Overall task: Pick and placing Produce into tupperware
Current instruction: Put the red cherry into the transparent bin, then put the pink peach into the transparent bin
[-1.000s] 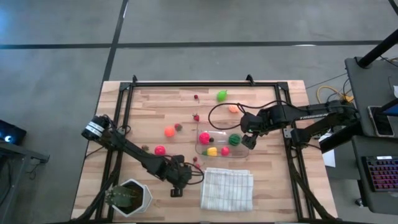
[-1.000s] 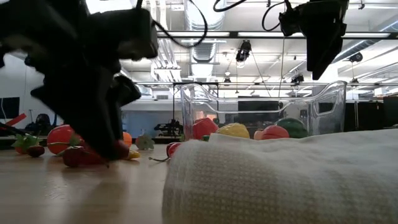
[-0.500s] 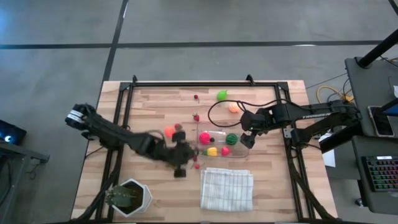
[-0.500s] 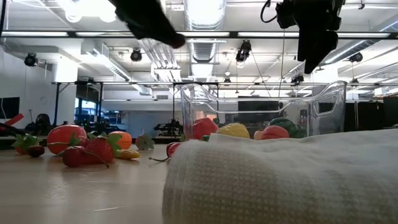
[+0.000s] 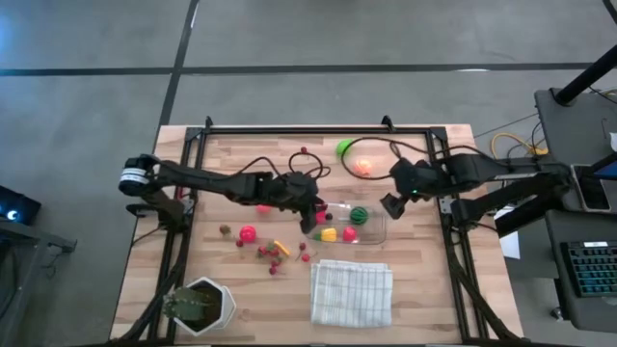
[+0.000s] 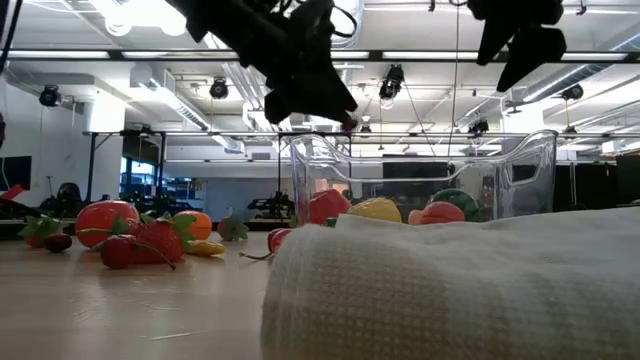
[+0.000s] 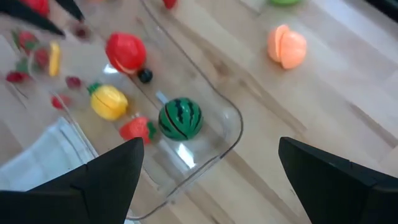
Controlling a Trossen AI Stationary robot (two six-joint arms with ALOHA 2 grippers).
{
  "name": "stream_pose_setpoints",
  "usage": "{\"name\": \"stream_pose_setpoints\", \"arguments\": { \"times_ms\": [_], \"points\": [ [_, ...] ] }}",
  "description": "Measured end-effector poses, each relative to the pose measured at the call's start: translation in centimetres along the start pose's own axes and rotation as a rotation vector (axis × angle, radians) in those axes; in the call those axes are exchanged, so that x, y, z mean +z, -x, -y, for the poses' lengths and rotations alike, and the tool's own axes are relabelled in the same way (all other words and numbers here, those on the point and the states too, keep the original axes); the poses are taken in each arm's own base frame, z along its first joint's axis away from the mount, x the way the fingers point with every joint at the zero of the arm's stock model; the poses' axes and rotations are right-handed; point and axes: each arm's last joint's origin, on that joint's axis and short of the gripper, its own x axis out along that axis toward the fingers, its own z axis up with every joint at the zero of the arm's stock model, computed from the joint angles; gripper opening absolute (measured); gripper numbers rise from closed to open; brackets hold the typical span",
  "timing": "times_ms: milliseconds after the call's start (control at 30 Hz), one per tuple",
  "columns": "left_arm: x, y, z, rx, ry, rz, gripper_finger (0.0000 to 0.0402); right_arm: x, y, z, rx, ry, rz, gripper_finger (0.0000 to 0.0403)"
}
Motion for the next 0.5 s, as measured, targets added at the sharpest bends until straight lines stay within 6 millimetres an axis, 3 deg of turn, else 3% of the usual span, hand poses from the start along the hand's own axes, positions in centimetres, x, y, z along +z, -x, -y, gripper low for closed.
{"name": "stream_pose_setpoints", "arguments": {
  "times_ms": [267, 500],
  "points": [
    [0.3, -0.6, 0.3, -0.026, 0.081, 0.047, 0.0176, 0.2, 1.0, 1.3, -0.070, -0.075, 0.099, 0.0365],
    [1.0, 0.7, 0.6, -0.052, 0.330, 0.072, 0.0203, 2.7, -1.8, 3.6, -0.212, -0.190, 0.015, 0.0365]
  ]
}}
